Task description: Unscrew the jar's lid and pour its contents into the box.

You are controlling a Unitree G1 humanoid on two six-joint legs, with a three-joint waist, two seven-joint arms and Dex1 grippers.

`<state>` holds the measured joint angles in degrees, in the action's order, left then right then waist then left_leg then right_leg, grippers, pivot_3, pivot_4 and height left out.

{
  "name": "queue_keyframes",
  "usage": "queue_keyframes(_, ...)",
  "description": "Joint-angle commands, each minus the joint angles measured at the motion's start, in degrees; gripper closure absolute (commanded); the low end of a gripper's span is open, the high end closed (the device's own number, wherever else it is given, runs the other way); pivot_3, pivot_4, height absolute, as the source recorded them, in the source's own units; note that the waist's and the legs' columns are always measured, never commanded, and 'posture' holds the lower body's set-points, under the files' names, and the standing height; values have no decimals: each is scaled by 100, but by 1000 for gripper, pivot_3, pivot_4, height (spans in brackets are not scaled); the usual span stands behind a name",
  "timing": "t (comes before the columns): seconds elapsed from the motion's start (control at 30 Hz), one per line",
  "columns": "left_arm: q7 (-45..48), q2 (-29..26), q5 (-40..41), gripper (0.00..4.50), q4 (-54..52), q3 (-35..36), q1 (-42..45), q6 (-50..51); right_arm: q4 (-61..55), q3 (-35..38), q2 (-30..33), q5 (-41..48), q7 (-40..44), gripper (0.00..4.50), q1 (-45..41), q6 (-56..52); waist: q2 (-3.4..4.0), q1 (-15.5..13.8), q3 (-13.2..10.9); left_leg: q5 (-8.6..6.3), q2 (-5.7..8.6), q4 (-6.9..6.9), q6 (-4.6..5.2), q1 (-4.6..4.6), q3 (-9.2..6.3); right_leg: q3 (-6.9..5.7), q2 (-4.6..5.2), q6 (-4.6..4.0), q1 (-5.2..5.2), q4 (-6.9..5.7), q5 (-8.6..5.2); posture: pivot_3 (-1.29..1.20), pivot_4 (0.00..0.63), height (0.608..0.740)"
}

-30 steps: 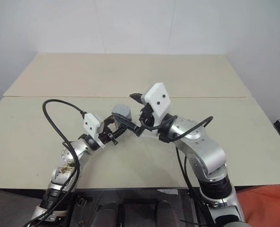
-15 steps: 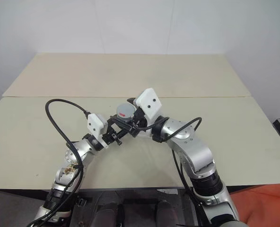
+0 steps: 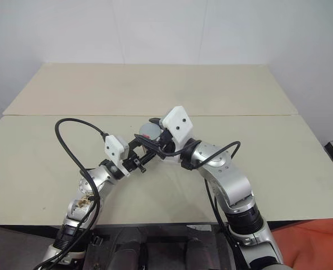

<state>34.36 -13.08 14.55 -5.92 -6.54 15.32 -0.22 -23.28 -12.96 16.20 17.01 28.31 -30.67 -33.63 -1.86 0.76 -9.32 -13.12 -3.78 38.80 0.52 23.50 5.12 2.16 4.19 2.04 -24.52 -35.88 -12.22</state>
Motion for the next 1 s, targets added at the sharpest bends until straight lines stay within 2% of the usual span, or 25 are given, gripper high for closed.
queue_keyframes(0.03, 32, -19, 43, 2578, -225, 25, 71, -9, -171, 91, 4, -16, 33, 1717, -11, 176, 0, 0, 0, 0, 0, 0, 0, 0, 0, 0, 0, 0, 0, 0, 0, 0, 150, 740)
queue_keyframes(0.17, 340, -158, 208, 2578, -382, -2, -37, -43, -67, 306, 94, 343, 440, 1717, -67, 181, 0, 0, 0, 0, 0, 0, 0, 0, 0, 0, 0, 0, 0, 0, 0, 0, 150, 740)
queue_keyframes(0.27, 654, -305, 509, 2578, -631, -16, -115, 96, 146, 574, 272, 1026, 1284, 1717, -180, 156, 0, 2, 0, 0, -1, -1, 0, 1, 0, 0, 0, 0, 0, 3, 0, 0, 150, 740)
queue_keyframes(0.47, 1094, -600, 741, 2578, -927, -95, -118, 347, 1219, 514, 763, 1495, 3613, 1717, -755, 943, 0, 4, -1, 0, -3, -1, 0, -2, 0, -1, -1, -1, 1, 3, 0, 0, 150, 740)
queue_keyframes(0.67, 1257, -652, 705, 2578, -884, -134, 34, 328, 3553, -92, 833, 1346, 6226, 1717, -2218, 1973, 3, 29, -3, 0, -8, -2, 0, -8, 0, 1, -10, -2, 3, 0, 0, 0, 150, 740)
queue_keyframes(0.83, 1185, -639, 674, 2578, -1000, -135, -37, 350, 5005, -1331, 1075, 1904, 6419, 1717, -3213, 3119, 5, 21, -5, 0, -13, -9, 0, -6, 0, 0, -15, -4, -1, 2, -1, 0, 150, 740)
queue_keyframes(1.0, 1053, -642, 632, 2578, -1144, -135, -169, 400, 5615, -2005, 1216, 2379, 6419, 1717, -3628, 3889, 5, -3, -6, 0, -12, -9, 0, 0, 2, 0, -10, -5, -6, 3, -1, 0, 150, 740)
